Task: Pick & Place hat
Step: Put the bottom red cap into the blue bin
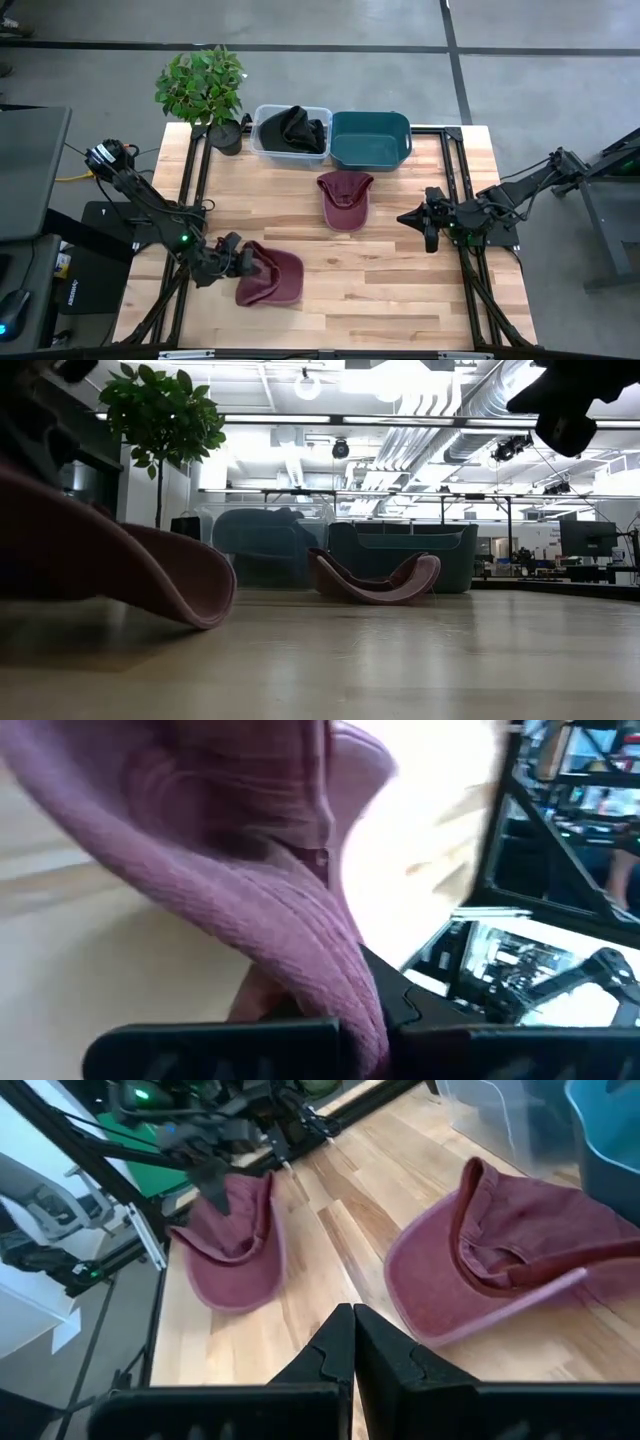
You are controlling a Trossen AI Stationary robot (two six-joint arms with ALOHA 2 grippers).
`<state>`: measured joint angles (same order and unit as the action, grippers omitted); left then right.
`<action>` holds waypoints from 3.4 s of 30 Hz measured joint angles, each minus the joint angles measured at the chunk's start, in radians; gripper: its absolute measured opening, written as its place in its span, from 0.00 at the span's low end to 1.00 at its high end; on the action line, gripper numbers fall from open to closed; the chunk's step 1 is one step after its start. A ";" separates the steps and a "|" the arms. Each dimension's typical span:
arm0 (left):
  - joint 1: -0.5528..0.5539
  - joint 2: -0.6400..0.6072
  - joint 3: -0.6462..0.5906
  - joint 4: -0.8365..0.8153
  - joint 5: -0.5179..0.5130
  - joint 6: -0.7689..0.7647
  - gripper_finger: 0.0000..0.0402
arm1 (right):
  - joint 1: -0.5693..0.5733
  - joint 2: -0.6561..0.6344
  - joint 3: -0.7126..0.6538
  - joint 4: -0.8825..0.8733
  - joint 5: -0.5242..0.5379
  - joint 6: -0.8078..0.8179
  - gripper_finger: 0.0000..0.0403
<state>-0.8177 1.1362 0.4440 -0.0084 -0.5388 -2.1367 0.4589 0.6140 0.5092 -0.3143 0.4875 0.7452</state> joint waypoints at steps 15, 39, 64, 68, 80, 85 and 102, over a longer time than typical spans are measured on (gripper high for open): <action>0.141 0.000 0.234 -0.083 -0.034 0.290 0.00 | 0.000 -0.002 0.000 -0.089 0.085 0.118 0.00; 0.664 0.162 0.586 -0.070 0.361 0.874 0.00 | -0.001 -0.171 0.000 -0.361 0.178 0.198 0.00; 1.116 0.610 1.105 -0.040 0.876 1.123 0.00 | 0.000 -0.229 0.000 -0.556 0.197 0.376 0.00; 1.192 0.647 1.147 -0.025 0.974 1.140 0.00 | 0.000 -0.276 0.000 -0.537 0.218 0.360 0.00; 1.311 0.806 1.400 0.060 1.229 1.172 0.00 | 0.000 -0.322 -0.072 -0.234 0.306 0.181 0.00; 1.334 0.909 1.498 0.052 1.323 1.166 0.00 | 0.000 -0.346 -0.216 -0.062 0.354 0.184 0.00; 1.354 1.016 1.536 0.149 1.159 1.098 0.00 | -0.001 -0.345 -0.309 0.157 0.341 0.080 0.00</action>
<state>0.5365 2.1518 1.9797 0.1408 0.6200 -1.0391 0.4583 0.2687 0.1997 -0.1573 0.8285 0.8257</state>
